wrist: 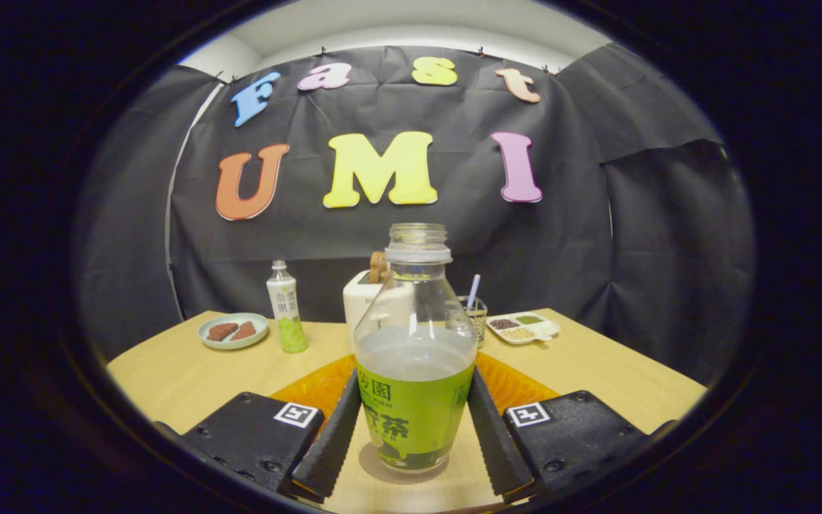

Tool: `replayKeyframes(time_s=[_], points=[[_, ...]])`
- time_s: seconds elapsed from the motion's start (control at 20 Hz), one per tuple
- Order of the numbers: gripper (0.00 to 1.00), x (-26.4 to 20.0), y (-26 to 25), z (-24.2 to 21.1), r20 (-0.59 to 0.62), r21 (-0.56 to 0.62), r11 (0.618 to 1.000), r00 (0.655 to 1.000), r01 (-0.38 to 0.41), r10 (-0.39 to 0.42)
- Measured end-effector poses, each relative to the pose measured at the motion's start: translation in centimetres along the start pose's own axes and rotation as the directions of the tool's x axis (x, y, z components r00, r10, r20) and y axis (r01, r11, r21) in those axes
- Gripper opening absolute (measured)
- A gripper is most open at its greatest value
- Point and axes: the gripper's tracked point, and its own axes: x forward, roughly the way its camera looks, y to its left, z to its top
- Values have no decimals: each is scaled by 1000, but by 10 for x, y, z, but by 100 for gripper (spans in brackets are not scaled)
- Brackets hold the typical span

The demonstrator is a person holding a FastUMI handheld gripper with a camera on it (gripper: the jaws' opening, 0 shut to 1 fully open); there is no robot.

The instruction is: Take the bottle from table, then pour the juice into the cup, finally place the bottle on the coaster

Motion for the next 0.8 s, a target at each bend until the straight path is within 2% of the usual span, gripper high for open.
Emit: replayKeyframes(time_s=[0.2,0.5,0.65,0.8], points=[[82,12,-6,-25,2,26,1000,1000,6,-6],[82,13,-6,-31,30,118,993,999,11,-15],[82,12,1,-34,24,105,994,1000,14,-17],[82,13,11,-37,26,36,999,1000,16,-17]])
